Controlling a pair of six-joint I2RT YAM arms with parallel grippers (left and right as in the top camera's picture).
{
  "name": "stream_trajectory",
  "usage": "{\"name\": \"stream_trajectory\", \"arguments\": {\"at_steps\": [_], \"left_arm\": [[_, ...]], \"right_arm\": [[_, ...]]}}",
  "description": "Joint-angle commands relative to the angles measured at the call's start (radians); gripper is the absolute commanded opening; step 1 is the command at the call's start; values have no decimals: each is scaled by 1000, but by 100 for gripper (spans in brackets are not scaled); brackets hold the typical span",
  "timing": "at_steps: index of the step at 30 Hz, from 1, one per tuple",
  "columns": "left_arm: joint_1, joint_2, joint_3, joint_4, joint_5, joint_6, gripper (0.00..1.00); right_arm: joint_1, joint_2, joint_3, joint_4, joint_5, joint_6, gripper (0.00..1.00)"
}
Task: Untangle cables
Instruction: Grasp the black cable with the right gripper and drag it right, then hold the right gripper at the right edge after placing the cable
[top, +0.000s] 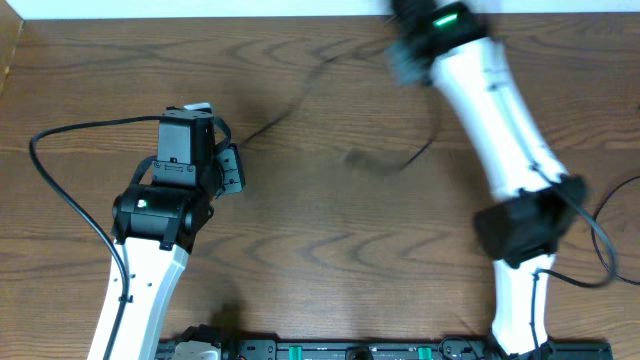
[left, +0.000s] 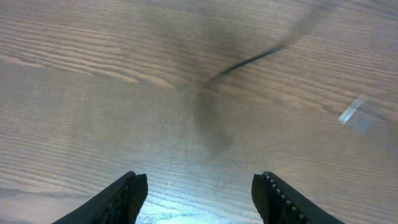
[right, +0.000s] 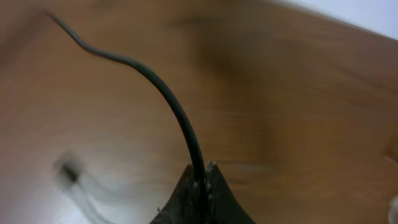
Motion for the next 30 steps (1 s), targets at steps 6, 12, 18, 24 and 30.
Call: {"name": "stream_trajectory", "arguments": {"at_steps": [6, 12, 18, 24, 30], "left_arm": [[3, -2, 6, -1, -2, -14, 60], [3, -2, 6, 3, -2, -14, 60], [3, -2, 6, -4, 30, -13, 60], [3, -2, 6, -4, 47, -13, 61], [3, -2, 6, -7, 47, -13, 60]], "right_arm": [[-459, -142, 208, -139, -48, 313, 1], [-676, -142, 168, -276, -192, 468, 1], [-740, -142, 105, -244, -117, 506, 2], [-787, -140, 60, -121, -32, 490, 2], [-875, -140, 37, 31, -24, 485, 1]]}}
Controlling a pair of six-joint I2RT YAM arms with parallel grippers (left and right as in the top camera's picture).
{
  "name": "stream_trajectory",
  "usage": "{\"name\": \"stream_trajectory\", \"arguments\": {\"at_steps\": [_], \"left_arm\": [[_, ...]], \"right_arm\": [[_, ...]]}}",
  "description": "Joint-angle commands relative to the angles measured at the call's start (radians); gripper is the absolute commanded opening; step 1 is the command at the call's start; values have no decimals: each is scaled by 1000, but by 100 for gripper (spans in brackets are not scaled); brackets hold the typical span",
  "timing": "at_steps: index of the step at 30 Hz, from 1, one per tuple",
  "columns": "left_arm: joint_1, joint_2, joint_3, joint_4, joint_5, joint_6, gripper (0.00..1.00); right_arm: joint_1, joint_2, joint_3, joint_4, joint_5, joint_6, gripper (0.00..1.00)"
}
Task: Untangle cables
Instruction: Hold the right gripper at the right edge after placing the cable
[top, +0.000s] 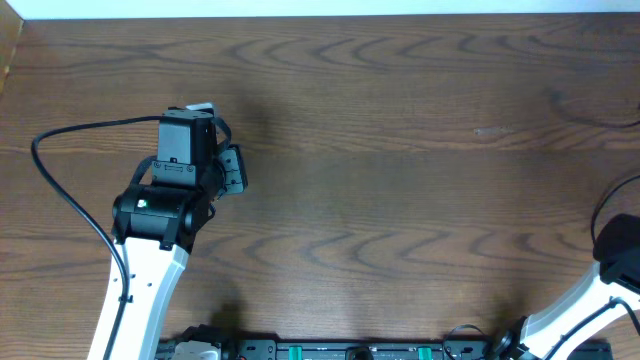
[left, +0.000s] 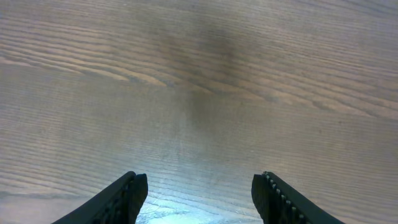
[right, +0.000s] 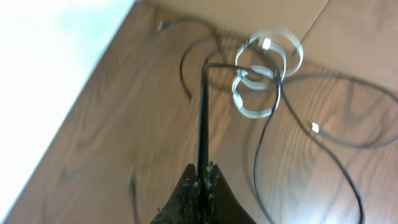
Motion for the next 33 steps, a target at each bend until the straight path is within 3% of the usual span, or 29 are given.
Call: {"name": "stream_trajectory", "arguments": {"at_steps": [1, 7, 16, 21, 22, 23, 25, 26, 33], "left_arm": [[3, -2, 6, -8, 13, -13, 60], [3, 0, 6, -16, 13, -13, 60], [3, 0, 6, -15, 13, -13, 60], [3, 0, 6, -11, 13, -13, 61], [3, 0, 6, -11, 13, -13, 61], [3, 0, 6, -9, 13, -13, 60], [3, 0, 6, -4, 13, -13, 60], [3, 0, 6, 0, 13, -13, 61], [3, 0, 6, 8, 16, -13, 61]], "right_arm": [[-77, 2, -7, 60, 53, 18, 1], [-203, 21, -12, 178, 34, 47, 1], [-312, 200, -33, 272, -267, -118, 1], [-317, 307, -33, 280, -282, -184, 2], [-317, 315, -33, 278, -282, -184, 6], [-317, 330, -33, 273, -282, -183, 26], [-317, 351, -33, 266, -285, -183, 89], [-316, 358, -33, 262, -290, -183, 99], [-306, 356, -32, 255, -398, -182, 99]]}}
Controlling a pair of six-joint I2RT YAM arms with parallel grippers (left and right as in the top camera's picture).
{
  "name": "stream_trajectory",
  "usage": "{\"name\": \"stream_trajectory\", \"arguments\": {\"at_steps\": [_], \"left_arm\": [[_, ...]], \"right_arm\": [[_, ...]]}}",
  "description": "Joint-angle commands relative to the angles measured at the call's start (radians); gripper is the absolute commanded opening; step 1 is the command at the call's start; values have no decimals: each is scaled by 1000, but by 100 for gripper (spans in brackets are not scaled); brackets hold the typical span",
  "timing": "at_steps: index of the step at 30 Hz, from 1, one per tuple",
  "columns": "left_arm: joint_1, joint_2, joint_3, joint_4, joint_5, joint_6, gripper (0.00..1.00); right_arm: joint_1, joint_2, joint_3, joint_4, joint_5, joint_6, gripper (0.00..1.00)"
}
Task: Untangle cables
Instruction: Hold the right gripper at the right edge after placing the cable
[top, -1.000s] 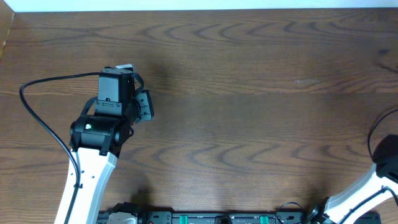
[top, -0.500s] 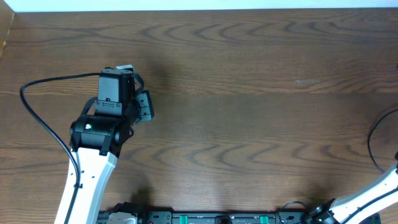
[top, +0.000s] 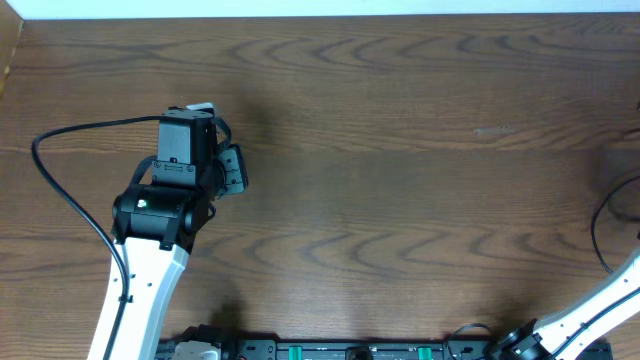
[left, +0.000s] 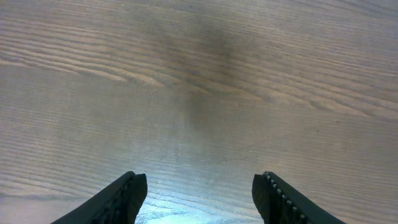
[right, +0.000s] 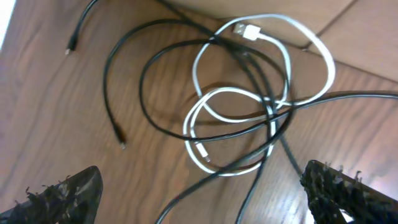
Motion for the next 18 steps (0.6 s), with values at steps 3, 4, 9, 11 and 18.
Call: {"name": "stream_trajectory", "arguments": {"at_steps": [3, 4, 9, 11, 18], "left_arm": [[3, 0, 6, 5, 7, -13, 61], [3, 0, 6, 5, 7, -13, 61], [2, 0, 6, 10, 8, -13, 61], [3, 0, 6, 16, 7, -13, 61], [3, -3, 6, 31, -2, -13, 56]], "right_arm": [[20, -34, 10, 0, -178, -11, 99], [27, -51, 10, 6, -262, -11, 99], [59, -115, 11, 37, -508, -49, 99], [87, -150, 11, 39, -565, -90, 99], [267, -309, 11, -63, -447, -312, 99]]}}
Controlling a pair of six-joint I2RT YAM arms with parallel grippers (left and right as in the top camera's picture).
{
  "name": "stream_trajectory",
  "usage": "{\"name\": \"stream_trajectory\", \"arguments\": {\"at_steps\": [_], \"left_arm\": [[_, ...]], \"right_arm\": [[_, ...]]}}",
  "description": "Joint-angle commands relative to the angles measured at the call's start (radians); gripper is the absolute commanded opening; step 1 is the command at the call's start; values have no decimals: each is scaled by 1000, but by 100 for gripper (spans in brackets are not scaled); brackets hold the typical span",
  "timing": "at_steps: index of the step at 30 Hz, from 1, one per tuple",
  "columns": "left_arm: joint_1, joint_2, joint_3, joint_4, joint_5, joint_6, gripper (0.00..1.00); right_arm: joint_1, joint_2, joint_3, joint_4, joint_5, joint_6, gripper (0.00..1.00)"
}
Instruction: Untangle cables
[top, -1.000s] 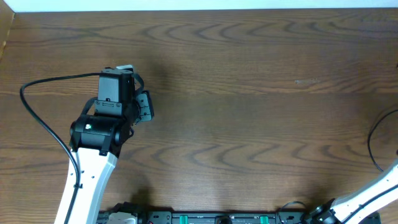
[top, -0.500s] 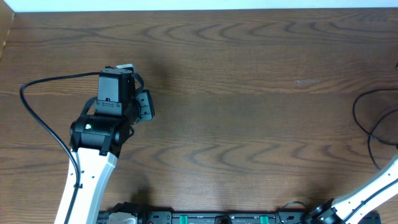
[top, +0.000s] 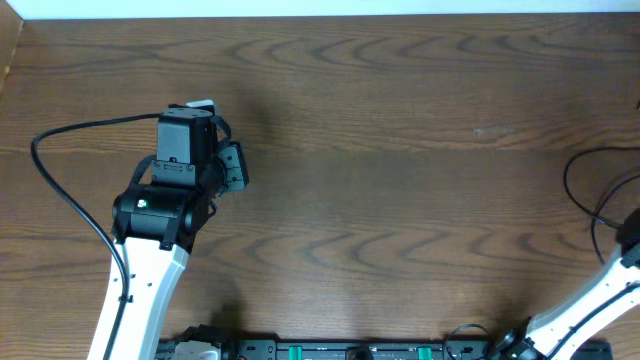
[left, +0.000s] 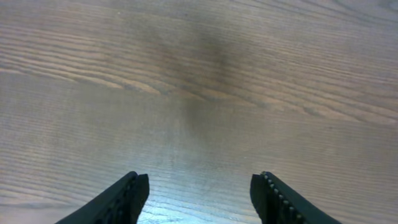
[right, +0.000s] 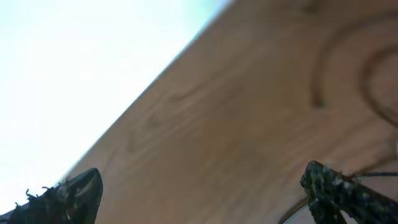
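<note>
Only a black cable loop (top: 583, 190) shows at the table's right edge in the overhead view; the rest of the cables are out of view. My right gripper (right: 202, 193) is open, its fingertips (right: 326, 186) wide apart over blurred bare wood, with a thin dark cable strand (right: 291, 214) low beside the right finger. Nothing lies between its fingers. Of the right arm only a white link (top: 600, 295) shows overhead. My left gripper (left: 199, 199) is open over bare wood at the table's left (top: 230, 168), holding nothing.
The left arm's own black supply cable (top: 60, 180) arcs over the table's left side. A white wall (right: 74, 62) borders the wood in the right wrist view. A black rail with green marks (top: 350, 350) runs along the front edge.
The right wrist view held a tangle of black and white cables under open fingers; now it shows blurred bare wood and white wall. The black loop at the right edge reaches further in. Left arm unchanged.
My right gripper was shut on a black cable at the table's far middle, the cable trailing across the wood. Then it was at the far right, still shut, above a cable pile. Then it was open over the pile, and now faces away from it.
</note>
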Motion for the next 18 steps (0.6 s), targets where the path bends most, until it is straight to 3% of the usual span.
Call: {"name": "stream_trajectory", "arguments": {"at_steps": [1, 6, 18], "left_arm": [[3, -6, 6, 3, -10, -13, 56], [3, -43, 6, 3, -10, -5, 54], [3, -243, 6, -53, -93, 11, 54]], "right_arm": [[121, -128, 11, -50, 33, -165, 99], [274, -260, 11, -179, 160, -180, 86], [338, -697, 11, -341, 136, -232, 82]]}}
